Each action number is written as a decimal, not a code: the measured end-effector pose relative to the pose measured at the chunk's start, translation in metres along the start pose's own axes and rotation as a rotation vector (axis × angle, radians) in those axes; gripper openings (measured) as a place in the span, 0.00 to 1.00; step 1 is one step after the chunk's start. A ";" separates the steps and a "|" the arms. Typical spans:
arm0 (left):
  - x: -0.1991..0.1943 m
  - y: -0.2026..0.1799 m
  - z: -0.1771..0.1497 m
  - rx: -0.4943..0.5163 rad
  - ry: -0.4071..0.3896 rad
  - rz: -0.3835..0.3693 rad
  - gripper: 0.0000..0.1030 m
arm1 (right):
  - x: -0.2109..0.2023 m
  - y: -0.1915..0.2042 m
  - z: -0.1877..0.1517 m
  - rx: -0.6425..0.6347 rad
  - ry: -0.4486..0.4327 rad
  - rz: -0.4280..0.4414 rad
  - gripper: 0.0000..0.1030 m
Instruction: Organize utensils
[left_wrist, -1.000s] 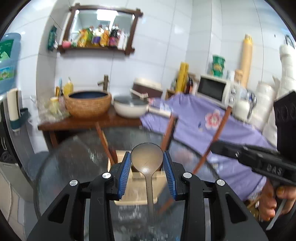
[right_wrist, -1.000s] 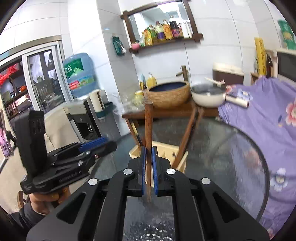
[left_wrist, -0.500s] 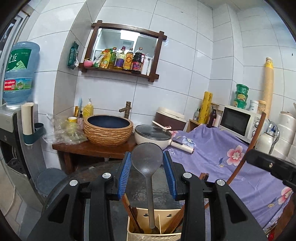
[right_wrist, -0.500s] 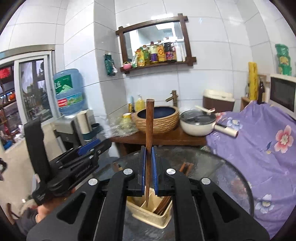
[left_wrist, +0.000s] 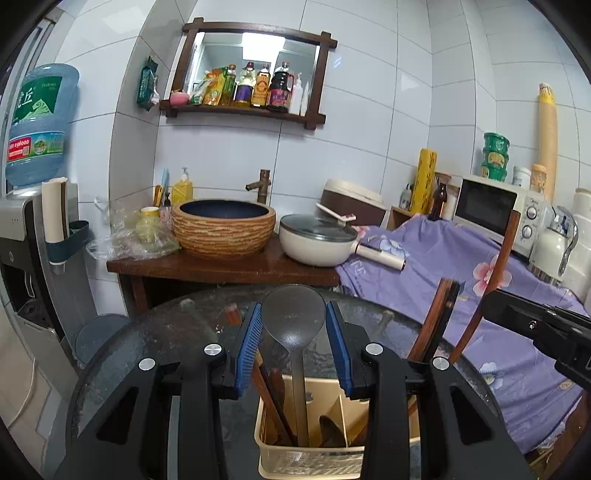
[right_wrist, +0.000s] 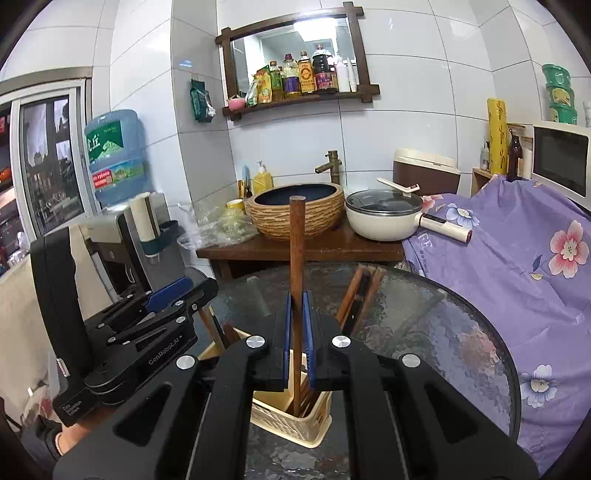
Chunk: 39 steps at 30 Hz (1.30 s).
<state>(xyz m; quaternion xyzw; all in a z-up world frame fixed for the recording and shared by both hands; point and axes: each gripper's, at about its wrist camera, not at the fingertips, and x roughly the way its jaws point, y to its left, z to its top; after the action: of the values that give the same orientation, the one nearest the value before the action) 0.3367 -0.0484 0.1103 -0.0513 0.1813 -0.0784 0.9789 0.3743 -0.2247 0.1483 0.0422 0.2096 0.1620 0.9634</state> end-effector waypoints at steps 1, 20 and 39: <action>0.002 0.000 -0.004 0.002 0.009 0.000 0.34 | 0.003 0.000 -0.005 -0.004 0.006 -0.005 0.07; 0.013 0.000 -0.044 0.037 0.093 0.004 0.45 | 0.033 -0.011 -0.053 0.022 0.097 0.002 0.08; -0.093 0.020 -0.103 0.075 0.018 0.016 0.94 | -0.063 0.015 -0.137 -0.056 -0.059 -0.030 0.94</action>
<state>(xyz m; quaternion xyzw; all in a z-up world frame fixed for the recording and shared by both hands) 0.2161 -0.0204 0.0441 -0.0122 0.1877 -0.0777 0.9791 0.2585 -0.2295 0.0505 0.0167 0.1772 0.1522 0.9722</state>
